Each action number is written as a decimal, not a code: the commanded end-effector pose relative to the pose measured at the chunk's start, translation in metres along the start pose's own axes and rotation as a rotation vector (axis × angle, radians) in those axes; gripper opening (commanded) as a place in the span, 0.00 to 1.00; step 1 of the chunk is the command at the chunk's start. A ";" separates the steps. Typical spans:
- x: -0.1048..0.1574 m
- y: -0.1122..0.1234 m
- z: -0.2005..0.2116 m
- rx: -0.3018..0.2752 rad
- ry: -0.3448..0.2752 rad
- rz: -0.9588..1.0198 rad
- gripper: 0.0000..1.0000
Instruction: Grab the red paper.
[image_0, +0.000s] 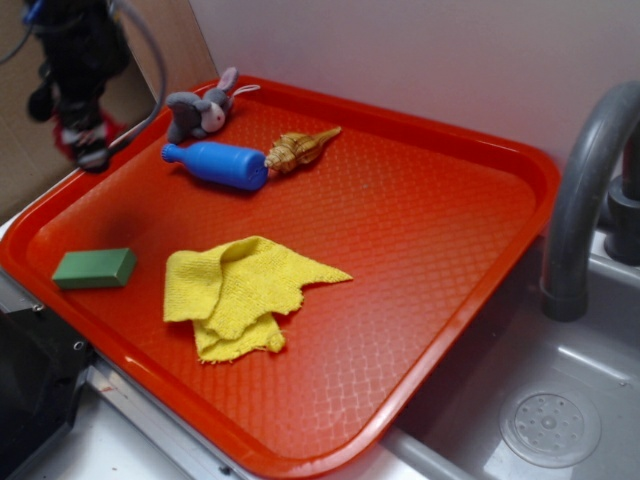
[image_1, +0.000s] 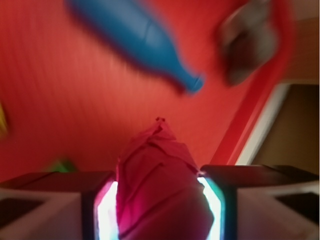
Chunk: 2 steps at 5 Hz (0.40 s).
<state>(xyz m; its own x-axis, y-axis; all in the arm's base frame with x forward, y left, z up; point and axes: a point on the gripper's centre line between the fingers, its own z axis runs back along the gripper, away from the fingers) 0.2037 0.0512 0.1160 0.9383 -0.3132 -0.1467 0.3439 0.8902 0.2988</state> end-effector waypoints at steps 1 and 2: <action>0.033 -0.003 0.070 -0.052 -0.045 0.377 0.00; 0.029 0.000 0.112 -0.175 -0.115 0.374 0.00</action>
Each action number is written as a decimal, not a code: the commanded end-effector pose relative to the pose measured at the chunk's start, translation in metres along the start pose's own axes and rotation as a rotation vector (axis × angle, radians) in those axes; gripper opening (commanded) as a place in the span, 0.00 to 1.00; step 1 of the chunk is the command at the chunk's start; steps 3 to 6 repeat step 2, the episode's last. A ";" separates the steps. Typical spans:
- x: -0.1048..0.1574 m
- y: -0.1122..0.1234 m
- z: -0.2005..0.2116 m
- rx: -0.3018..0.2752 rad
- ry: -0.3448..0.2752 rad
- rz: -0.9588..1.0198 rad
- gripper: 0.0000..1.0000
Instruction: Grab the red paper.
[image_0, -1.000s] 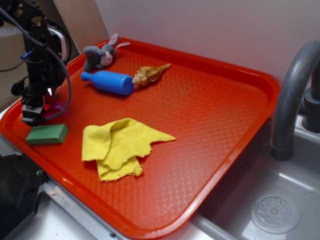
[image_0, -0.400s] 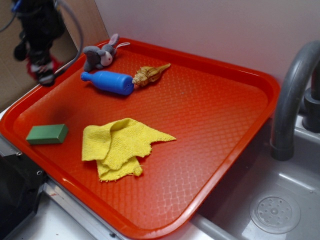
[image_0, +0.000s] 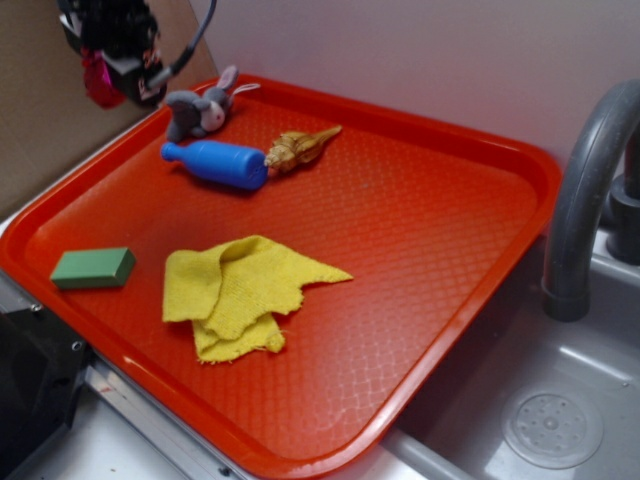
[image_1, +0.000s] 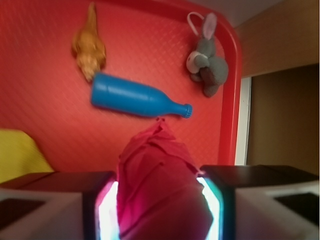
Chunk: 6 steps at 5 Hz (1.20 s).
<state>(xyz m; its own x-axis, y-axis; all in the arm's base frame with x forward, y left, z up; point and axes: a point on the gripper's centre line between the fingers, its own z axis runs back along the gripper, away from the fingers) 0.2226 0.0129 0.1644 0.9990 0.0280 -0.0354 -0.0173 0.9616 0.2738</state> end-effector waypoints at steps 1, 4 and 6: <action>0.004 0.014 0.081 -0.225 -0.132 -0.017 0.00; 0.000 0.010 0.083 -0.280 -0.135 -0.112 0.00; 0.000 0.010 0.083 -0.280 -0.135 -0.112 0.00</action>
